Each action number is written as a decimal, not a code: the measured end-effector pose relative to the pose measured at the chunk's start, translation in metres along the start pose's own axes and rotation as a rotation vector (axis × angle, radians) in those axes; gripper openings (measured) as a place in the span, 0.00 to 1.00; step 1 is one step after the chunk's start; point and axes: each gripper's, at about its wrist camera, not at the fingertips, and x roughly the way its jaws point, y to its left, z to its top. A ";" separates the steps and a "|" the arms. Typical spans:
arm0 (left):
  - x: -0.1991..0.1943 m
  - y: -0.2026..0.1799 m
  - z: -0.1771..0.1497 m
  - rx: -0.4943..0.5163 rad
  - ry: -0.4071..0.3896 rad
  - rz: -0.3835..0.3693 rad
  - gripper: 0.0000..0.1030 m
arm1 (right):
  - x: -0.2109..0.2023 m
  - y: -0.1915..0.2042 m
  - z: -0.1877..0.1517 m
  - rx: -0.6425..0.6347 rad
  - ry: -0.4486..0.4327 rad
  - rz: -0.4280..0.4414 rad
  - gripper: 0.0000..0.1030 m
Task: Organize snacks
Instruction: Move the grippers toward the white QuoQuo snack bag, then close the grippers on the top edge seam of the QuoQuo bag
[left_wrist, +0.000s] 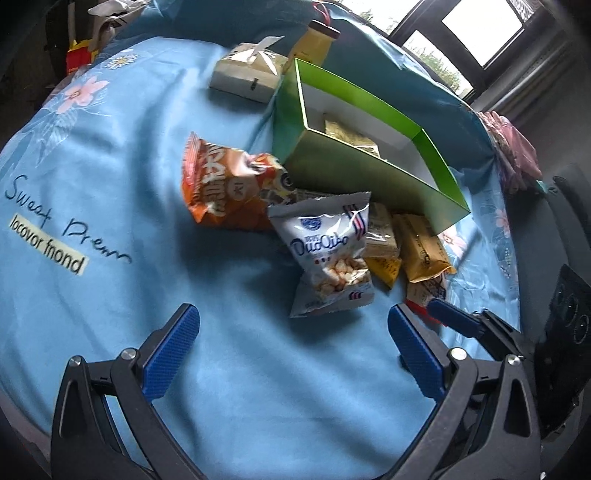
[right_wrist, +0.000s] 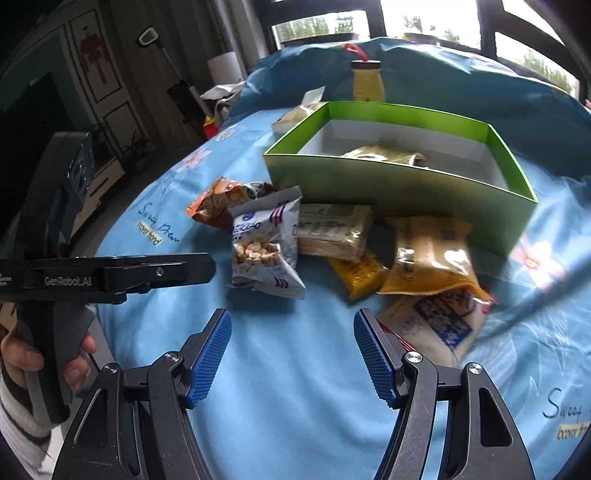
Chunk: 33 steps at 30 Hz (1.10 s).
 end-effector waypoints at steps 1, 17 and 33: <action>0.001 -0.001 0.001 0.004 0.000 -0.001 0.99 | 0.003 0.001 0.001 -0.002 0.001 0.006 0.67; 0.029 -0.006 0.024 0.018 0.025 -0.069 0.62 | 0.049 0.000 0.022 -0.035 0.035 0.123 0.58; 0.034 -0.013 0.024 0.045 0.033 -0.086 0.43 | 0.064 0.005 0.027 -0.065 0.066 0.189 0.29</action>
